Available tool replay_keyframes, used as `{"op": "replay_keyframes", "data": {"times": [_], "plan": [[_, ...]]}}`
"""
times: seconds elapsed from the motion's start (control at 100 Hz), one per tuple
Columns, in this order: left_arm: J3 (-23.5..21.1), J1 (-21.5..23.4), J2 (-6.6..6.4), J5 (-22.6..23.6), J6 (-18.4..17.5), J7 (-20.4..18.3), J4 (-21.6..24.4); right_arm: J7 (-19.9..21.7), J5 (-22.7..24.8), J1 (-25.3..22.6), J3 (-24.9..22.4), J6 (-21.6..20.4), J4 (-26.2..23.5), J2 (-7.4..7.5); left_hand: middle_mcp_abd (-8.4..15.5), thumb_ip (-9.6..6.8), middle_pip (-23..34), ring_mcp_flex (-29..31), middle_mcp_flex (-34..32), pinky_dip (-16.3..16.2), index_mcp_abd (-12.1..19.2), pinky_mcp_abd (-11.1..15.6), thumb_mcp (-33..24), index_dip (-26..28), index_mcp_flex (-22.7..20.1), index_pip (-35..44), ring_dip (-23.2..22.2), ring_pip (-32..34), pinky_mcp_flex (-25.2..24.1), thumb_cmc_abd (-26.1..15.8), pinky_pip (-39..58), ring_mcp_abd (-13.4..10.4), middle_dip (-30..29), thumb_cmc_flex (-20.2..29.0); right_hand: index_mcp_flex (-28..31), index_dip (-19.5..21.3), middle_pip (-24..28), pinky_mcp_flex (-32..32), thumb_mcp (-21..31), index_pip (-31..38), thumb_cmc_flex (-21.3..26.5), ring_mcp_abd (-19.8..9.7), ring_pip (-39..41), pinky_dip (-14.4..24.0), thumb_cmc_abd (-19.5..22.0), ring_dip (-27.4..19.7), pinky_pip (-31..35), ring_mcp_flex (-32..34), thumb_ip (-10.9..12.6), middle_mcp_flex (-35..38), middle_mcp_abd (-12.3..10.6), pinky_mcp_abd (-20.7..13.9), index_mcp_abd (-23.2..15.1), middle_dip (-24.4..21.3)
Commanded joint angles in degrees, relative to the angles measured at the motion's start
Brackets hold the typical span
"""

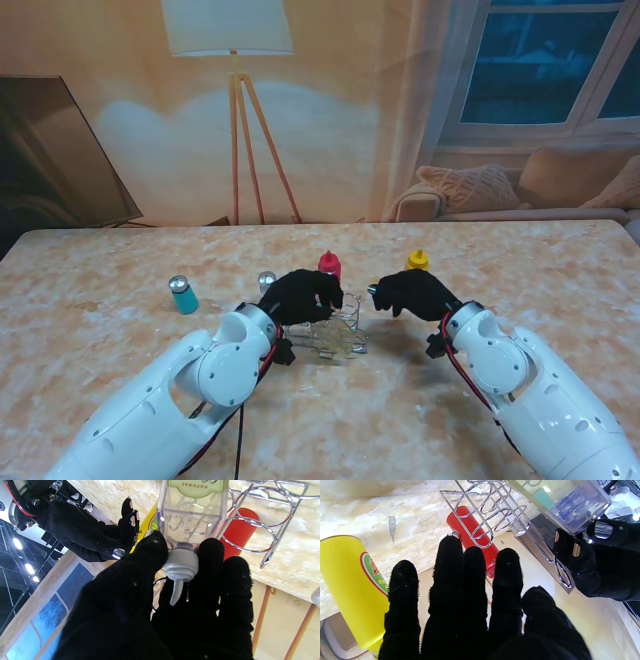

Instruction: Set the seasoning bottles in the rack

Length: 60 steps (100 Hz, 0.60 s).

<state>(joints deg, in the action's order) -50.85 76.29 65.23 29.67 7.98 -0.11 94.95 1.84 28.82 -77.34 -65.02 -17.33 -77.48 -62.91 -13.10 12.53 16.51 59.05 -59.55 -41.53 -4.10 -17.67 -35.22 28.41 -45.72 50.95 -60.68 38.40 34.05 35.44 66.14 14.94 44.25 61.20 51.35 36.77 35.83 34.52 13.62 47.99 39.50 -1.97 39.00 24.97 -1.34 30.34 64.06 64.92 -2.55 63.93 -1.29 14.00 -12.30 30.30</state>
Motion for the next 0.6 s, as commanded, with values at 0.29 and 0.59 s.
{"op": "replay_keyframes", "data": {"times": [0.29, 0.59], "plan": [[-0.3, -0.3, -0.71, 3.8, -0.7, -2.2, 1.1, 0.8, 0.1, -0.3, 0.2, -0.1, -0.1, -0.21, 3.0, -2.67, 2.4, 1.6, -3.2, -1.3, 1.7, 1.9, -3.1, -1.4, -1.7, 0.5, 1.1, 1.5, 1.1, -2.2, 1.5, -4.0, 0.1, 5.8, -0.4, -0.5, 0.0, -0.3, -0.2, 0.2, -0.1, -0.8, -0.2, 1.1, -0.4, 1.7, 0.2, 0.0, -0.7, -0.3, -0.9, 0.3, -1.4, 1.2], [0.4, -0.6, -0.89, 6.3, -1.0, -1.9, 1.1, 0.7, 0.0, -0.3, 0.3, -0.1, 0.2, -0.24, 2.5, -3.02, 2.5, 1.1, -2.9, -2.0, 0.9, 2.4, -3.1, -1.4, -1.6, 0.4, 0.5, 2.8, 0.4, -2.2, 2.1, -3.7, 0.5, 6.0, -0.3, -0.5, 0.0, -0.3, -0.2, 0.2, -0.2, -0.7, -0.2, 1.1, -0.4, 1.7, 0.2, -0.1, -0.7, -0.3, -0.9, 0.3, -1.4, 1.2]]}}
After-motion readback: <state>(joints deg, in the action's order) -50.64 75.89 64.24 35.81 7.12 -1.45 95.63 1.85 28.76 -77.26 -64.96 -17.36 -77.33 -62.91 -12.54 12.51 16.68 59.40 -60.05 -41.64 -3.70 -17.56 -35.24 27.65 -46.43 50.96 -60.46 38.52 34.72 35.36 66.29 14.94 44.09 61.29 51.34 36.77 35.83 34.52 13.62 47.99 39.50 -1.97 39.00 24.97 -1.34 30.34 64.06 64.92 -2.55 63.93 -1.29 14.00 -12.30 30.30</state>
